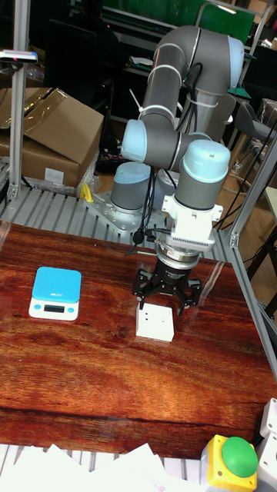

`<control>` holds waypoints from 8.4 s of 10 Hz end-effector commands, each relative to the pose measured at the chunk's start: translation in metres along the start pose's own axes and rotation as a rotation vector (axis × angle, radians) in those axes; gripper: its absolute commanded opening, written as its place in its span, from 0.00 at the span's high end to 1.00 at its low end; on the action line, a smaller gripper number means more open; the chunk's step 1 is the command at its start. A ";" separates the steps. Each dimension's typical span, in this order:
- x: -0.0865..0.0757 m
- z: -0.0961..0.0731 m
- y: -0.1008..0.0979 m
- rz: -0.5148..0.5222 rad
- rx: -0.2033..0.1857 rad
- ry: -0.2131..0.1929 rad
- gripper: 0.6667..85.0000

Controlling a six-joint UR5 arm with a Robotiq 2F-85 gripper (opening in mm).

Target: Place the block on the scale

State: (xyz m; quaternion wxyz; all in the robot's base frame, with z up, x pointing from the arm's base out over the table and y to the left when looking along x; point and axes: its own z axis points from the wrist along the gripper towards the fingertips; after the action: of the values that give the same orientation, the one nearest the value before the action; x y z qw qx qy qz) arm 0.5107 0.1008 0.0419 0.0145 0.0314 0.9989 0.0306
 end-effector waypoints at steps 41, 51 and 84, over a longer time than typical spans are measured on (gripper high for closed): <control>0.020 0.031 0.001 -0.064 -0.023 0.078 0.00; 0.017 0.047 0.004 -0.070 -0.031 0.061 0.00; 0.031 -0.028 -0.246 -0.191 -0.002 0.089 1.00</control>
State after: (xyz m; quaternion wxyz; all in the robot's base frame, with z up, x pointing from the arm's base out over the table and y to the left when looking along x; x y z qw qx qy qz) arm 0.4718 -0.1337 0.0603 -0.0369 -0.0687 0.9968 0.0169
